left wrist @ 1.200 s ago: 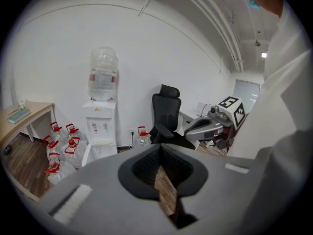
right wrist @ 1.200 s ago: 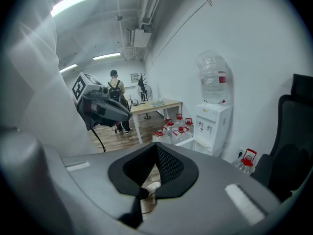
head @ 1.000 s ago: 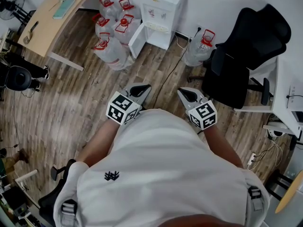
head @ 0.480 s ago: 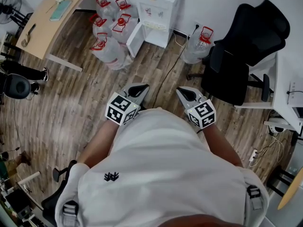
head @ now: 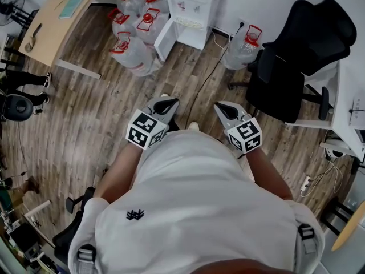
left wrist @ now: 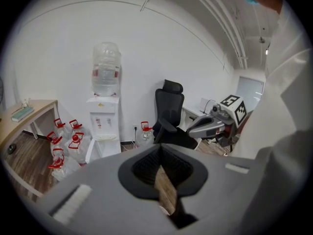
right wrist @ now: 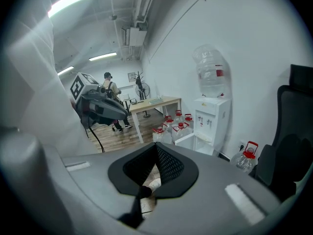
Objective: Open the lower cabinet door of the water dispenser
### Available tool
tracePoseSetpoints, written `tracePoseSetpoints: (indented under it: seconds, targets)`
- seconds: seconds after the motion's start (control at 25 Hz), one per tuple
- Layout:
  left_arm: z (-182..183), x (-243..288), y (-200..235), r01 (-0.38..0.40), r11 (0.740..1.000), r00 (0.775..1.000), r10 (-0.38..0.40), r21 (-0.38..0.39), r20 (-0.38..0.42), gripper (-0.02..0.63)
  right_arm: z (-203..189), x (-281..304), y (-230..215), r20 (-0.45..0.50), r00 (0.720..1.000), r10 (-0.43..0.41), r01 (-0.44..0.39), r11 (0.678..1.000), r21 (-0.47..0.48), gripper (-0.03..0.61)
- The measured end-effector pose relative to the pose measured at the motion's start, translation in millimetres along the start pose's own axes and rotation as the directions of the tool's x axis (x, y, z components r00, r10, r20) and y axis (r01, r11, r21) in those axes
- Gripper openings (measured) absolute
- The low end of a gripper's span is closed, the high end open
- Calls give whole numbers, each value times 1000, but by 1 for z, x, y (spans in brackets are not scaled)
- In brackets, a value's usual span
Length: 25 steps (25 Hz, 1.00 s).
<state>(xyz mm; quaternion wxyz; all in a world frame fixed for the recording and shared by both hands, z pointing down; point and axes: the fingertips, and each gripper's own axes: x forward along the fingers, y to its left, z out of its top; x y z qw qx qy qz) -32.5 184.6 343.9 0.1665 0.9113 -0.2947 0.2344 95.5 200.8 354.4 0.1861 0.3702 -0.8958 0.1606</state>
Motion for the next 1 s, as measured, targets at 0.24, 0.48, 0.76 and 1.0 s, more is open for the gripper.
tracePoseSetpoints:
  seconds: [0.24,0.48,0.76,1.0]
  targets:
    - [0,-2,16,-6,1000,1000,6,-22,1,54,2,17,3,-21,1000,13,-13,1000,-11,0]
    - [7,1,49,-11,999,1000,12,-37,13,54,17,40,-8,-33,999,7,-8,1000,-17,0]
    - [15,-5,117,-33,997,998,37,-76,53,54,49,97,-19,-69,998,12,-17,998,-62,0]
    - [16,-20,198,-16,998,999,19,-66,43,54,99,171,-24,-65,998,-12,6,996,-89,1]
